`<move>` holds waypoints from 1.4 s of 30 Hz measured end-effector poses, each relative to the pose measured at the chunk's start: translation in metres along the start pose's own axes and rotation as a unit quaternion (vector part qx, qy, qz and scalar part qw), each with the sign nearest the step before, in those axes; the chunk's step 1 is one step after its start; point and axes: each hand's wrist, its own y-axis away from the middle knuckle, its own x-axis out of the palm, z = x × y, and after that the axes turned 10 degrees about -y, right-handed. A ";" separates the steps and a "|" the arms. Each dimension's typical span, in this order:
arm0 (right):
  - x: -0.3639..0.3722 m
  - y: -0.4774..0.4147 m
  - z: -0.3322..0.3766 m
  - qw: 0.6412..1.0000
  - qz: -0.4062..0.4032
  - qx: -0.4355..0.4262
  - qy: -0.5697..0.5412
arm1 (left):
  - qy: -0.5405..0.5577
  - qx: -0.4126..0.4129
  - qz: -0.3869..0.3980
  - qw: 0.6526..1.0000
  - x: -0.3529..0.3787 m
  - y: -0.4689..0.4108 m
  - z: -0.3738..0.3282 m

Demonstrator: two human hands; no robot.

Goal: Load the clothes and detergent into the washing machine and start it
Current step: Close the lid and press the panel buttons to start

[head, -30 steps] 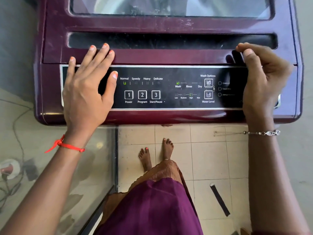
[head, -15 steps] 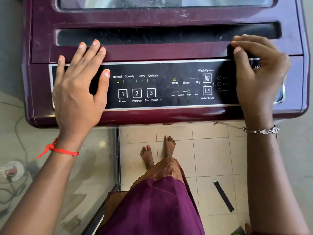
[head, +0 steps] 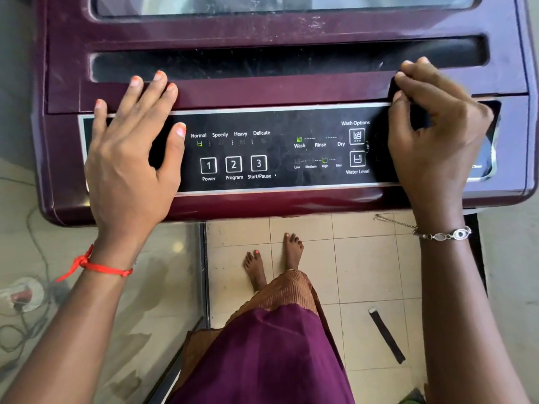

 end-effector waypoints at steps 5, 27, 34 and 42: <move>0.002 0.000 -0.002 1.000 -0.008 -0.016 0.018 | -0.006 0.000 0.001 1.000 -0.001 0.000 -0.001; 0.005 -0.001 -0.004 0.998 -0.029 -0.043 0.031 | -0.014 0.002 -0.003 1.000 -0.001 -0.002 0.000; 0.010 -0.001 -0.003 0.999 -0.023 -0.033 0.030 | -0.015 0.002 -0.002 1.000 0.002 -0.004 0.004; 0.013 -0.001 -0.001 0.999 -0.020 -0.029 0.032 | -0.011 0.001 -0.002 1.000 0.001 -0.006 0.007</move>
